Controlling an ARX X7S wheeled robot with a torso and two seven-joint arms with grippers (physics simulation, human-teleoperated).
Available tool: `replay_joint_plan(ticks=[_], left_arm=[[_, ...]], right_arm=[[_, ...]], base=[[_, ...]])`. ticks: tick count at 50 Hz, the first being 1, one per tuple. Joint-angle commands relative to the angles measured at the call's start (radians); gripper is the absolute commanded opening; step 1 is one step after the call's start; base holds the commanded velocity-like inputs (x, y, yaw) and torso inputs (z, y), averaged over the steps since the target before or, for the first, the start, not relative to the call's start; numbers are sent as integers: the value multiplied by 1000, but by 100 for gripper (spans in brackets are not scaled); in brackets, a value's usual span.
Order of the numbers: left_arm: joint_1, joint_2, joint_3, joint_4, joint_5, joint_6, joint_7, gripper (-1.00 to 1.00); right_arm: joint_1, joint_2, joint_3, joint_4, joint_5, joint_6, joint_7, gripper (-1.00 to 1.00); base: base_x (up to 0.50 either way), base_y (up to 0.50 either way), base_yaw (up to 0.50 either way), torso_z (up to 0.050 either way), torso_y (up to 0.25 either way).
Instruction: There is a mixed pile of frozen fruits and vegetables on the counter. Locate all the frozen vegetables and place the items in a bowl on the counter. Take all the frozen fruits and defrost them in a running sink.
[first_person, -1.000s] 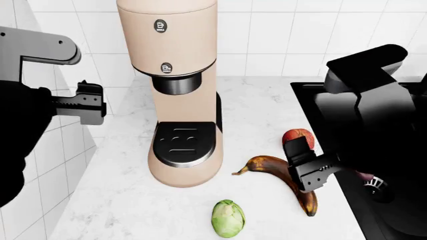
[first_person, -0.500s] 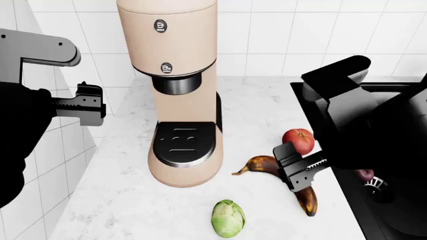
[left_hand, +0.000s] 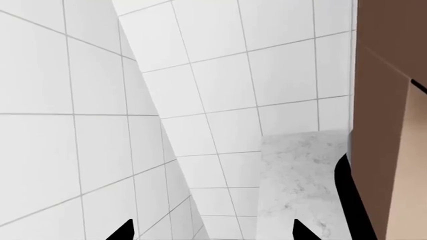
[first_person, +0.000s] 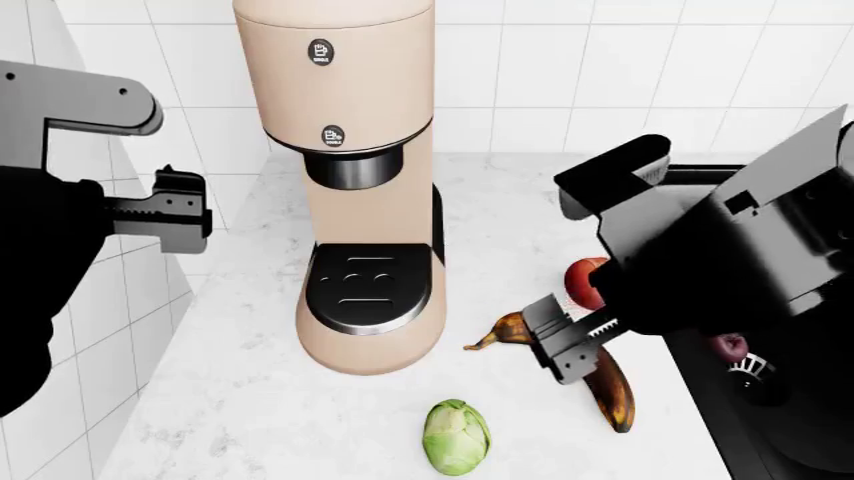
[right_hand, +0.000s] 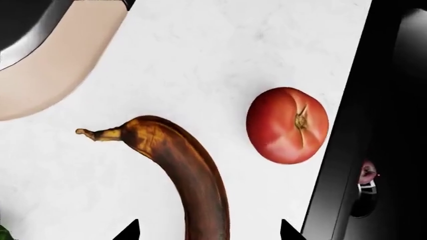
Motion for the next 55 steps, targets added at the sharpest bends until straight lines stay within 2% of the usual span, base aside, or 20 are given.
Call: replay_joint_plan(ticks=[1,11,42,43,55], left_arm=[[4,-2,3,2,4,4,1,100],[11,-10,2,8,4,13,1,100],[-1,-11,7,5,6,16,3,100],[0,-11,7,5,5,17,3,100],[1,-16,6,12,1,23,-1,100]], right_arm=[[-31,-57,-3,80,-78,49,-64,100],[-79,-76,-3,118,-148,62,-114,100],[-119,-109,-60,136,-157,66,-143,100],[-121,-109,-63,135,-156,66,-141,-100],[-116,-105,-83,131,-152,46,-121,-100]], base=[[0,0,0,0,0],[0,0,0,0,0],[0,0,0,0,0],[0,0,0,0,0],[0,0,0,0,0]])
